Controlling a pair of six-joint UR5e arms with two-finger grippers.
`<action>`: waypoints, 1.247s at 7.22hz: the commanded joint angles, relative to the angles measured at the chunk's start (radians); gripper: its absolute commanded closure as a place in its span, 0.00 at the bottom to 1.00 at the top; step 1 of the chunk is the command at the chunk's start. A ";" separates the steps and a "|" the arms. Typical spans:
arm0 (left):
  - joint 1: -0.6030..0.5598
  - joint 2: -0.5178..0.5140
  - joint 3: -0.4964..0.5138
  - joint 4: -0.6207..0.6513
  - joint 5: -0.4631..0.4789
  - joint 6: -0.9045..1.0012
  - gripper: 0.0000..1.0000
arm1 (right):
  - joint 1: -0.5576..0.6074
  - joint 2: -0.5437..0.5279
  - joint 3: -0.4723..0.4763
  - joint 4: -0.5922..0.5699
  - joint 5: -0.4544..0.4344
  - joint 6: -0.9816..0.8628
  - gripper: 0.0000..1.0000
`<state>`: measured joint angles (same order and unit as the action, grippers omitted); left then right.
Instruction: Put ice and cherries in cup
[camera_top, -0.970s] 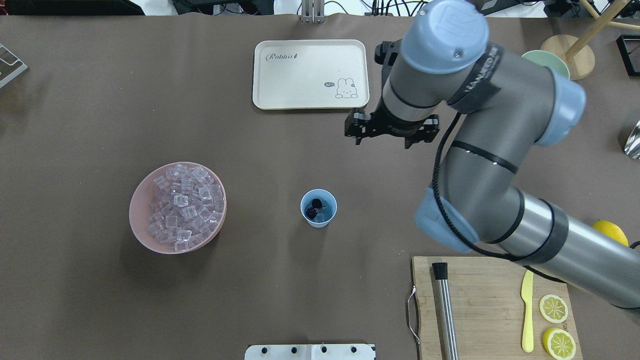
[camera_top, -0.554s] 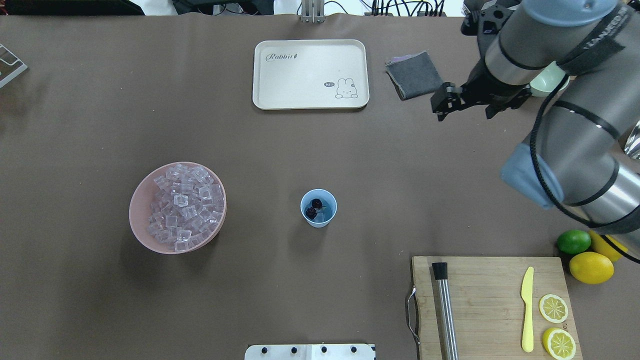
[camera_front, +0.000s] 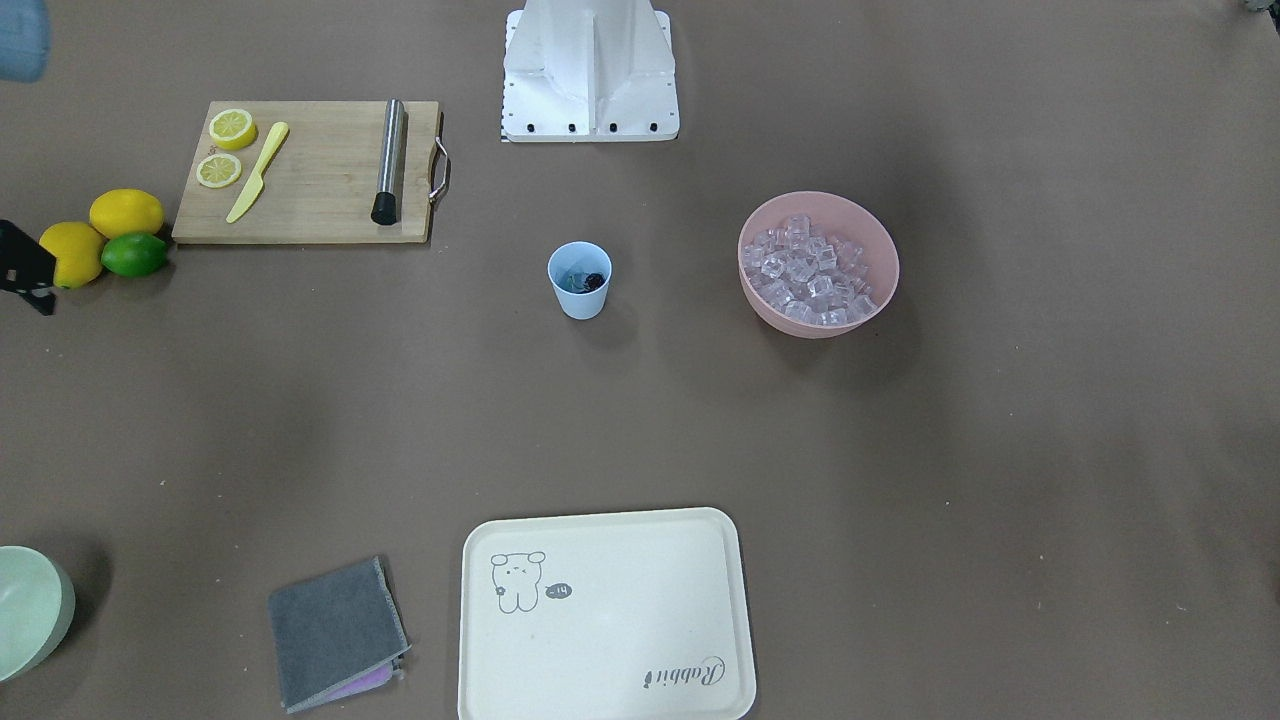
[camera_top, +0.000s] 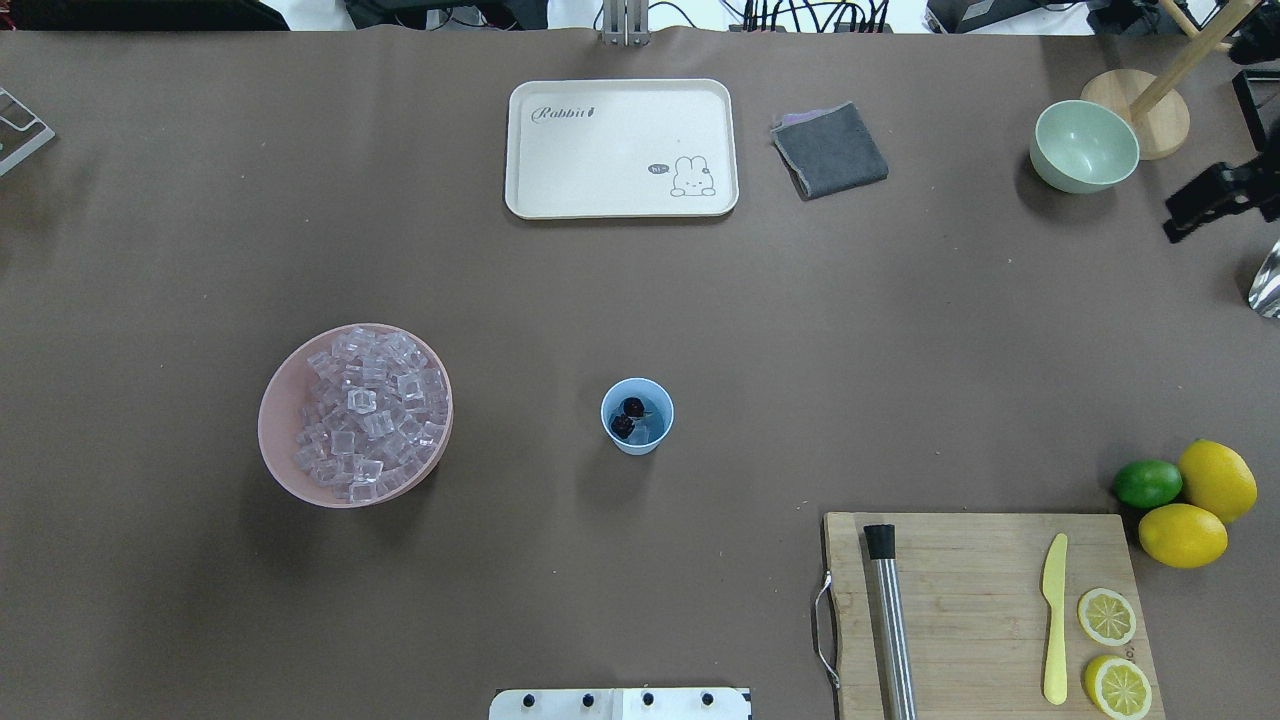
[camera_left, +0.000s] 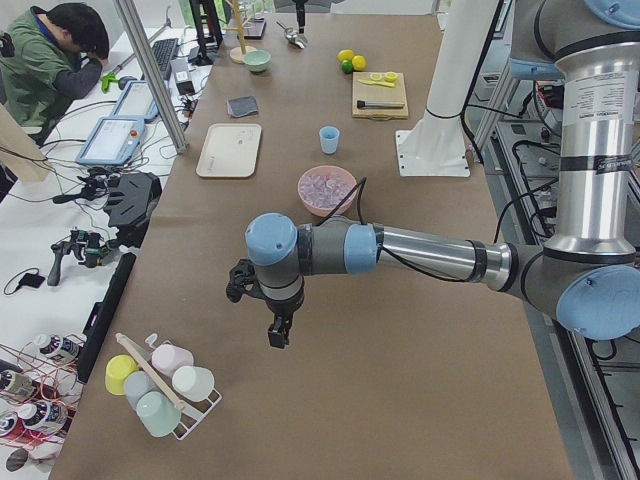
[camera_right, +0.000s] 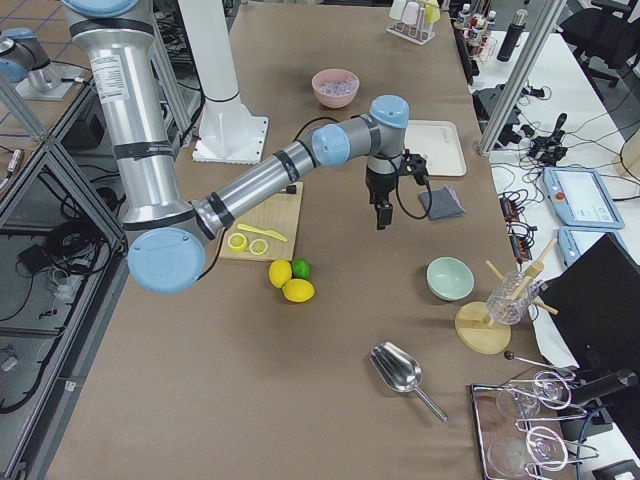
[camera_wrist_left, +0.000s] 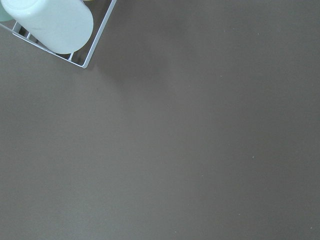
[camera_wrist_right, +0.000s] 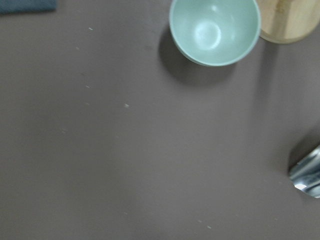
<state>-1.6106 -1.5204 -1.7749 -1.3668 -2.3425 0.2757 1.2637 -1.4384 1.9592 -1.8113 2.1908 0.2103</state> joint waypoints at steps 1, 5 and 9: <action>0.000 0.000 -0.001 -0.002 -0.001 0.000 0.02 | 0.146 -0.150 -0.005 0.000 0.003 -0.220 0.00; 0.000 0.002 -0.006 -0.006 -0.001 0.000 0.02 | 0.251 -0.201 -0.121 -0.002 -0.010 -0.210 0.00; -0.003 0.006 -0.020 -0.009 -0.004 0.000 0.02 | 0.286 -0.195 -0.099 0.004 -0.019 -0.218 0.00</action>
<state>-1.6122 -1.5158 -1.7877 -1.3758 -2.3457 0.2761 1.5415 -1.6412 1.8541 -1.8085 2.1846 -0.0027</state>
